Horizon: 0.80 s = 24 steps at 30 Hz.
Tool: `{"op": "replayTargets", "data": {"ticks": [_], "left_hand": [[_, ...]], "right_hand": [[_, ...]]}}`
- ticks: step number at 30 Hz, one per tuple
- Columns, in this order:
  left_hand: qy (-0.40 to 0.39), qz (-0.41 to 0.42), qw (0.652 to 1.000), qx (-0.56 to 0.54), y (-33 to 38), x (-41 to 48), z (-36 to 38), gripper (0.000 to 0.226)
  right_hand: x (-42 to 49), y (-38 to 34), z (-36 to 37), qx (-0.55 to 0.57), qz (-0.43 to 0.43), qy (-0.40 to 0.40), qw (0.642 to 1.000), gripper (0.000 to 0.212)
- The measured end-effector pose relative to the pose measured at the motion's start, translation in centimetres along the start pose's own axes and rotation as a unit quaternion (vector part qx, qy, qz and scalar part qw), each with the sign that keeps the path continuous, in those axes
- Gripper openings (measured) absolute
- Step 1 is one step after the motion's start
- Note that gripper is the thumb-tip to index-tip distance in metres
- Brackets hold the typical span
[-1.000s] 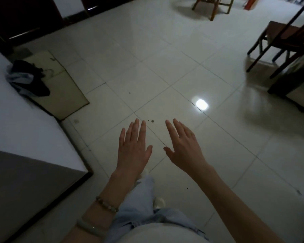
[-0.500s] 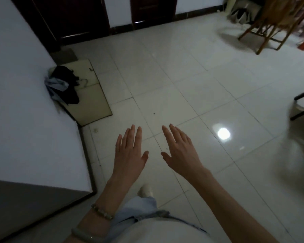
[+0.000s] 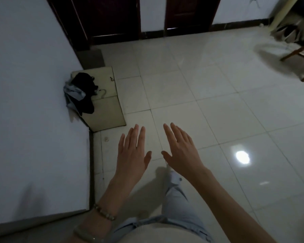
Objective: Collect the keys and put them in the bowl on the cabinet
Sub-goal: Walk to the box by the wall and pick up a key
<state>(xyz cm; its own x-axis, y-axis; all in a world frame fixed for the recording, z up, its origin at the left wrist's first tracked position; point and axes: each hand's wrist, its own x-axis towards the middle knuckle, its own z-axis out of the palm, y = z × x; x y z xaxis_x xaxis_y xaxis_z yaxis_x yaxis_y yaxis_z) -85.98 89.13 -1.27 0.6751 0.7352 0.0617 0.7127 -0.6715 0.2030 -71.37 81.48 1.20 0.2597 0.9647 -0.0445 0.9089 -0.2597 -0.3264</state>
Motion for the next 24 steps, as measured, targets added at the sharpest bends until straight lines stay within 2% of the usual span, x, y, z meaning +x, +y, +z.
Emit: {"op": "replayTargets", "data": {"ticks": [15,24], "left_hand": [[0.033,-0.172,0.984,-0.006,1.6,25.9,1.0,0.077],[0.030,-0.224,0.974,-0.006,-1.7,36.1,2.1,0.079]], "right_hand": [[26.3,12.8,-6.4,-0.004,-0.146,-0.047,0.988,0.082],[39.4,14.5,-6.2,-0.011,-0.200,-0.080,0.976,0.082]]}}
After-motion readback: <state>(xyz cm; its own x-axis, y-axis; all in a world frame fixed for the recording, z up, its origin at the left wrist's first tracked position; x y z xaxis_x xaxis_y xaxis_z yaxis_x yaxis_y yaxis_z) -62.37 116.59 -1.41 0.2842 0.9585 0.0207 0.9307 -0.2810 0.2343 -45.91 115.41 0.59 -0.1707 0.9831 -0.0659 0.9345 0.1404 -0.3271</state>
